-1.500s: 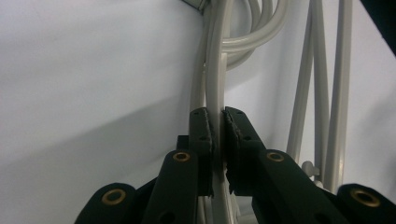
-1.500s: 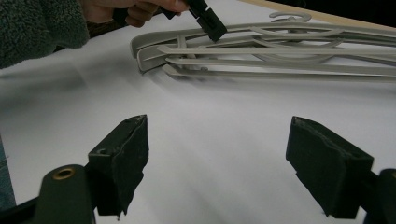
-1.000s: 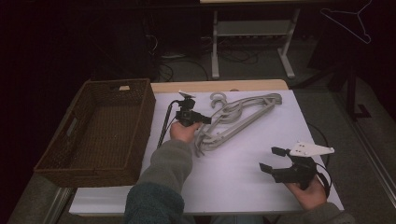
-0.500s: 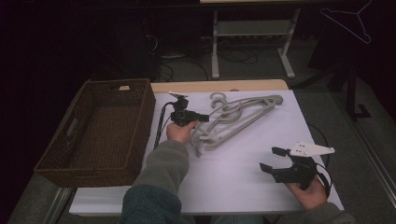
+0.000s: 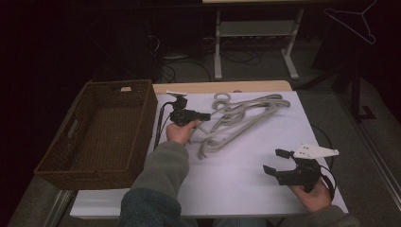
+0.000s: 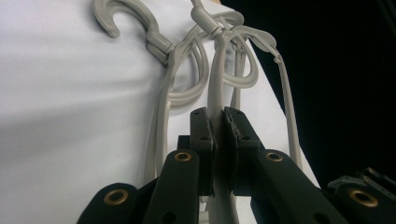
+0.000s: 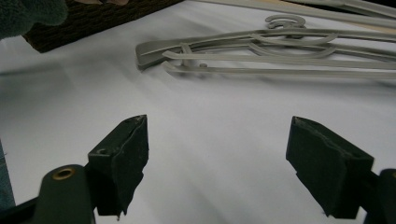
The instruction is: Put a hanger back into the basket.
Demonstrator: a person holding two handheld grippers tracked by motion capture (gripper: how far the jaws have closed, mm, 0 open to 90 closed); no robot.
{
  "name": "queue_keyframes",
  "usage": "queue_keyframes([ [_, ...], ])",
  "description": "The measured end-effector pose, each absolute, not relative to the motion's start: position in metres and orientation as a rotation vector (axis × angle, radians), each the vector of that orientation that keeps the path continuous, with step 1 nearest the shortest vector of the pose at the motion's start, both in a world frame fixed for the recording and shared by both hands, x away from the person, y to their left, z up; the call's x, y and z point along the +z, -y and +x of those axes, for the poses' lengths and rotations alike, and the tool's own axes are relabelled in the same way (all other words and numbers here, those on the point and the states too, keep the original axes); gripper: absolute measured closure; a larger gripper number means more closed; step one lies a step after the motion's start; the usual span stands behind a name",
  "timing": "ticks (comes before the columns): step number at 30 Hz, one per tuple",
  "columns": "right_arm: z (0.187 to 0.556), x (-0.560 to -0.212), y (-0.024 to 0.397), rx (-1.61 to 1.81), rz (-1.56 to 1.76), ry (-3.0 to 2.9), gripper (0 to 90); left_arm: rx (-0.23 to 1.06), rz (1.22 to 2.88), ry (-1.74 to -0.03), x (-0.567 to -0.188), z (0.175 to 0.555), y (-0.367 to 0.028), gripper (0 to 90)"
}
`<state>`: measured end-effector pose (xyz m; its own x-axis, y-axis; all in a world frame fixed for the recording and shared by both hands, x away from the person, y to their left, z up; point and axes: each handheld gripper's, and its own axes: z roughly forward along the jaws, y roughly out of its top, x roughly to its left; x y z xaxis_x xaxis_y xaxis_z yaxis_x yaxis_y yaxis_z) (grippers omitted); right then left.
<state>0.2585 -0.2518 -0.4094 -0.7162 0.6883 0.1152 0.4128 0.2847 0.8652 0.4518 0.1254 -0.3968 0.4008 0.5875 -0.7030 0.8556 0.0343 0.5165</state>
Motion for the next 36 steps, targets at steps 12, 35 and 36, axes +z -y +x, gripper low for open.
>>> queue_keyframes([
  [12,0.258,-0.409,0.253,1.399,1.015,-2.269,20.1,-0.322,1.623,-1.26,-0.377,0.443,-0.136,82.8],
  [35,0.258,-0.412,0.255,1.376,1.04,-2.263,20.0,-0.163,1.546,-1.236,-0.298,0.42,-0.22,82.8],
  [36,0.258,-0.412,0.255,1.375,1.044,-2.264,20.0,-0.156,1.542,-1.24,-0.295,0.419,-0.226,82.8],
])
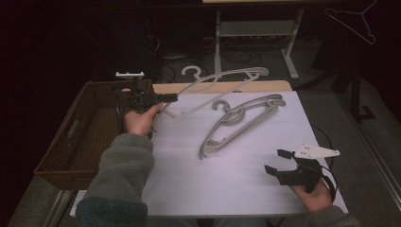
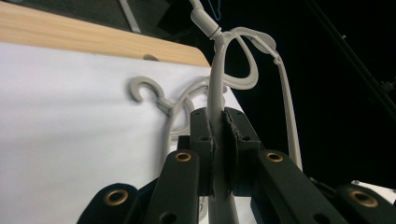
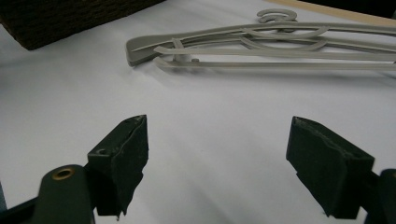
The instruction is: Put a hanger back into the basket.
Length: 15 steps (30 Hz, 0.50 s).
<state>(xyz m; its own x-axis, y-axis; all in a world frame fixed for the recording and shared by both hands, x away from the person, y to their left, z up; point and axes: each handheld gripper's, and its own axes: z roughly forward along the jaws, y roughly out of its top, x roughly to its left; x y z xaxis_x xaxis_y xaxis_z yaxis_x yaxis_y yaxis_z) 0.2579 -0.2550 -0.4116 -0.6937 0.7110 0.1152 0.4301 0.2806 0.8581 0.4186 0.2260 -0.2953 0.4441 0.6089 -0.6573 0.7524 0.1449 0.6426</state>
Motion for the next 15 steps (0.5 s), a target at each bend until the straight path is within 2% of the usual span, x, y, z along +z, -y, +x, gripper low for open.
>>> queue_keyframes([
  [15,0.258,-0.413,0.256,1.364,1.064,-2.26,19.8,-0.083,1.475,-1.297,-0.272,0.392,-0.32,82.8],
])
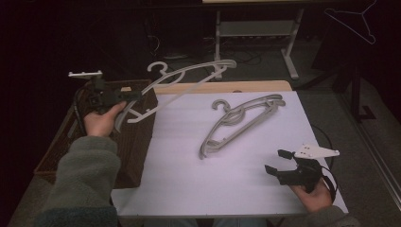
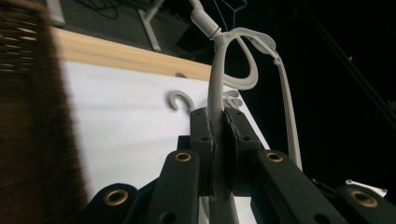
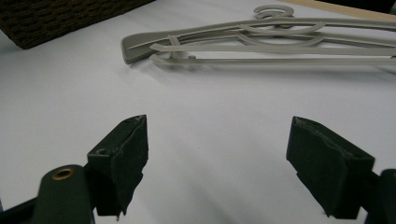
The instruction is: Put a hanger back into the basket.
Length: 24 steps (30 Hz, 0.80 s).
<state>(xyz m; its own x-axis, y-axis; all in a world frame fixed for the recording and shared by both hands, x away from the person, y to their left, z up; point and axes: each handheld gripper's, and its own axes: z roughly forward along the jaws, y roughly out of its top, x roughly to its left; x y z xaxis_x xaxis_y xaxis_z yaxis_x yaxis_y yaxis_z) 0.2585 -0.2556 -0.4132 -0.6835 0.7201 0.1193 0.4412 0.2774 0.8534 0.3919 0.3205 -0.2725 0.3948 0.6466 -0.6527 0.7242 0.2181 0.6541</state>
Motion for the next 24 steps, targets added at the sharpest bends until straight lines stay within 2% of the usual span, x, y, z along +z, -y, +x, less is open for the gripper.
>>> queue_keyframes([
  [1,0.258,-0.413,0.256,1.364,1.064,-2.26,19.8,-0.083,1.475,-1.297,-0.272,0.392,-0.32,82.8],
  [4,0.258,-0.414,0.256,1.361,1.071,-2.26,19.8,-0.046,1.436,-1.327,-0.269,0.378,-0.357,82.8],
  [11,0.259,-0.414,0.256,1.363,1.087,-2.257,19.7,0.004,1.405,-1.37,-0.269,0.359,-0.4,82.8],
  [12,0.26,-0.414,0.255,1.36,1.091,-2.259,19.7,0.016,1.387,-1.381,-0.271,0.352,-0.416,82.8],
  [16,0.26,-0.415,0.255,1.353,1.09,-2.26,19.7,0.034,1.362,-1.402,-0.274,0.344,-0.436,82.8],
  [24,0.261,-0.415,0.255,1.352,1.097,-2.248,19.6,0.068,1.331,-1.477,-0.299,0.317,-0.49,82.8],
])
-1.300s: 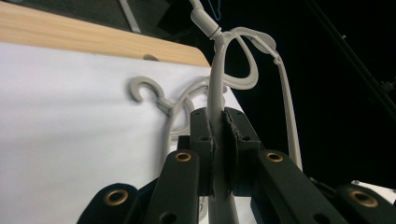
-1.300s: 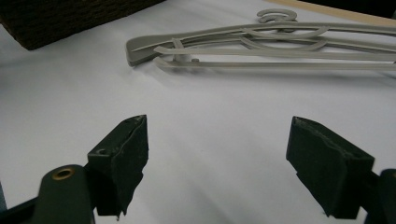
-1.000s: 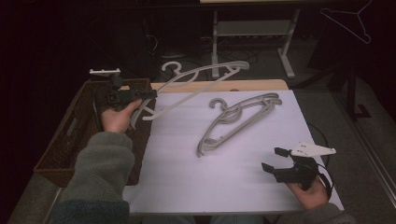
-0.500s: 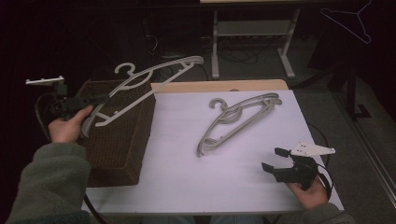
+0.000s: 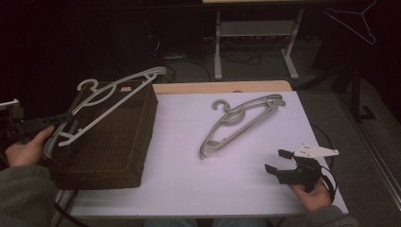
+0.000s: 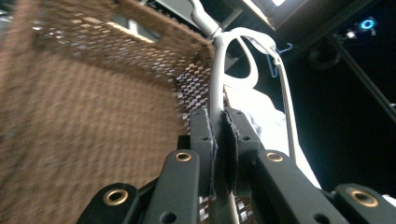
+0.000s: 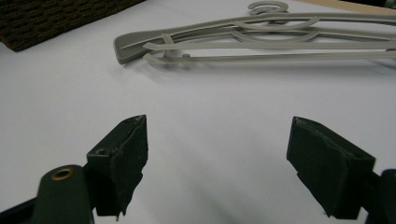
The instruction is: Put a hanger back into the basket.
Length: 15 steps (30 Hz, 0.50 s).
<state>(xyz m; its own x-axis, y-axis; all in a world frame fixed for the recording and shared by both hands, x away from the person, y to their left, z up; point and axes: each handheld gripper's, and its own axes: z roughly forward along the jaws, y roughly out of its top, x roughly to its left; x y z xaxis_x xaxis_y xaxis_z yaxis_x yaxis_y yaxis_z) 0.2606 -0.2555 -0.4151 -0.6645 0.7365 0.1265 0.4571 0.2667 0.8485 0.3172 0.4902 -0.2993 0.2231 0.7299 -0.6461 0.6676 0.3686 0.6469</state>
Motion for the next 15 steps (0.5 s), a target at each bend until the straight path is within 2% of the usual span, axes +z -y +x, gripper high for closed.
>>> queue_keyframes([
  [7,0.261,-0.415,0.254,1.348,1.111,-2.252,19.6,0.068,1.283,-1.527,-0.325,0.305,-0.515,82.8],
  [15,0.262,-0.416,0.254,1.342,1.109,-2.254,19.6,0.086,1.285,-1.555,-0.334,0.303,-0.52,82.8],
])
